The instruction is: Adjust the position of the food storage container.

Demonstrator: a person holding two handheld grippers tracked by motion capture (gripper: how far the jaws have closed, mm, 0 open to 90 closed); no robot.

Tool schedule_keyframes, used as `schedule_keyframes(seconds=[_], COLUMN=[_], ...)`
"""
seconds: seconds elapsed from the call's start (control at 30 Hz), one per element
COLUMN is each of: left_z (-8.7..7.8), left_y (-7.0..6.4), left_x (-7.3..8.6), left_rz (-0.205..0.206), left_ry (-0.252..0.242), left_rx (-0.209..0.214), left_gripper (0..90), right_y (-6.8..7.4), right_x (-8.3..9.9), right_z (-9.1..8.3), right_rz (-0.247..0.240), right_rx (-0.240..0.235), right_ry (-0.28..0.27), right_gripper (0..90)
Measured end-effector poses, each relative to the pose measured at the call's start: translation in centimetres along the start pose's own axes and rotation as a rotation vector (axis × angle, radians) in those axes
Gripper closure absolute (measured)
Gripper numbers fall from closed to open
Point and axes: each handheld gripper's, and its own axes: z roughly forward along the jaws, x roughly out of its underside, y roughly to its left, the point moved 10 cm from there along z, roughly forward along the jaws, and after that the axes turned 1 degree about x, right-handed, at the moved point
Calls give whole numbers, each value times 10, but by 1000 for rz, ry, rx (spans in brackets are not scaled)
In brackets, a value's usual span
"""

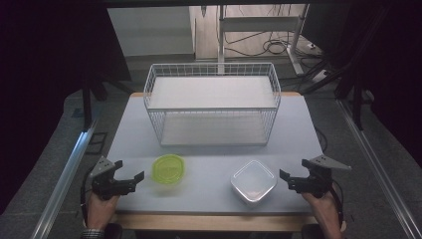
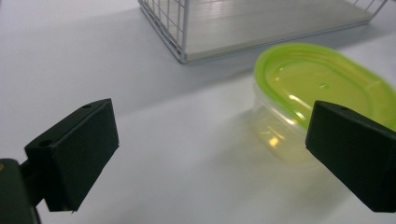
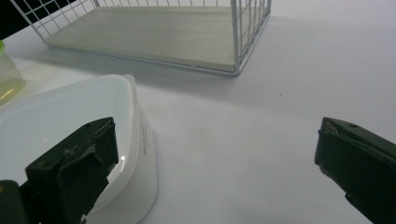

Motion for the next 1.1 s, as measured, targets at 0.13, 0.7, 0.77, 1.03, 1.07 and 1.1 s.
schedule_keyframes(seconds=[0.13, 0.7, 0.77, 1.03, 1.07, 1.1], left_z=[5, 1, -1, -17, -18, -18], left_y=[4, 5, 3, -27, -31, -31], left_x=[6, 5, 3, -24, -26, -26], left_rz=[30, -35, -34, 24, 35, 35], left_ry=[20, 61, 57, -43, -46, -46], left_rx=[-11, -6, -3, 81, 89, 89], left_gripper=[24, 29, 46, 176, 197, 220], right_y=[-1, 3, 4, 3, 3, 3], right_x=[4, 9, 9, 8, 8, 8], right_z=[4, 4, 4, 3, 2, 2], right_rz=[-23, -33, -33, -45, -45, -44], right_rx=[17, 10, 13, 24, 25, 23], right_ry=[25, 77, 75, 73, 73, 74], right_gripper=[0, 20, 30, 68, 71, 74])
